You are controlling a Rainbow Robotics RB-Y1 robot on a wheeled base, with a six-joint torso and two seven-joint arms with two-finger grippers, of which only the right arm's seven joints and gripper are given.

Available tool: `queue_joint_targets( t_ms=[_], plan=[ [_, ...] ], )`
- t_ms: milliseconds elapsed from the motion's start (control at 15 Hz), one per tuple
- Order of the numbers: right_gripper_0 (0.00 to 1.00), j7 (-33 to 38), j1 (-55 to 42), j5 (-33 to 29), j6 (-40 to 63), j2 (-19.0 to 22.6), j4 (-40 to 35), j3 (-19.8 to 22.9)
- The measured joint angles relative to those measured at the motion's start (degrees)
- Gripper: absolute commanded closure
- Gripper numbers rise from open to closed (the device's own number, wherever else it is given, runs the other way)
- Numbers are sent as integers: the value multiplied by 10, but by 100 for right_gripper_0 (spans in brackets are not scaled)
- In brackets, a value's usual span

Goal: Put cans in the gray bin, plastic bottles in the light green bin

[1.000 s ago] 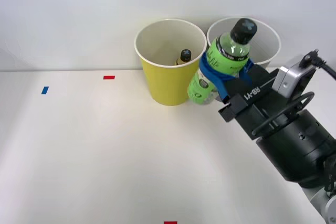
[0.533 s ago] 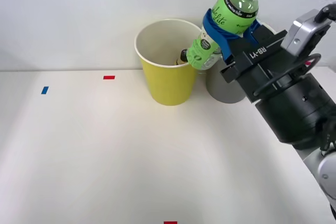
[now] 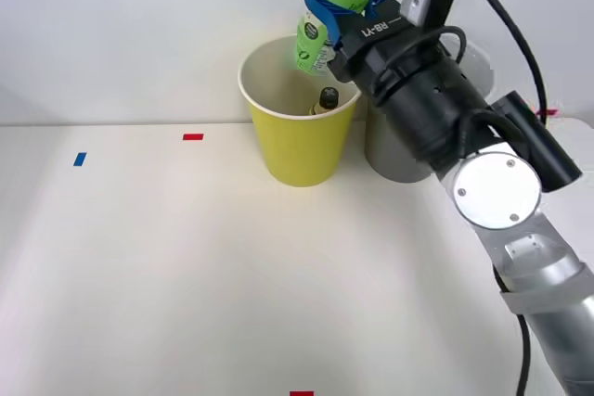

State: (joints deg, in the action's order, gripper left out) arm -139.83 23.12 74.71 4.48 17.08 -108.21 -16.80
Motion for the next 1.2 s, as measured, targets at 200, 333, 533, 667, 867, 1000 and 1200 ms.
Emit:
queue_joint_targets(
  t_ms=[200, 333, 533, 667, 867, 1000, 1200],
  plan=[
    [100, -12, 57, -14, -4, -29, 95, -7],
    [100, -20, 93, -23, -15, -48, 150, -8],
    [100, -29, 130, -31, -23, -70, 204, -9],
    [100, -33, 143, -32, -36, -86, 228, -9],
    [57, -41, 164, -39, -48, -96, 269, -9],
    [9, -47, 167, -45, -54, -103, 279, -9],
    [0, -50, 167, -47, -56, -102, 280, -9]
  ],
)
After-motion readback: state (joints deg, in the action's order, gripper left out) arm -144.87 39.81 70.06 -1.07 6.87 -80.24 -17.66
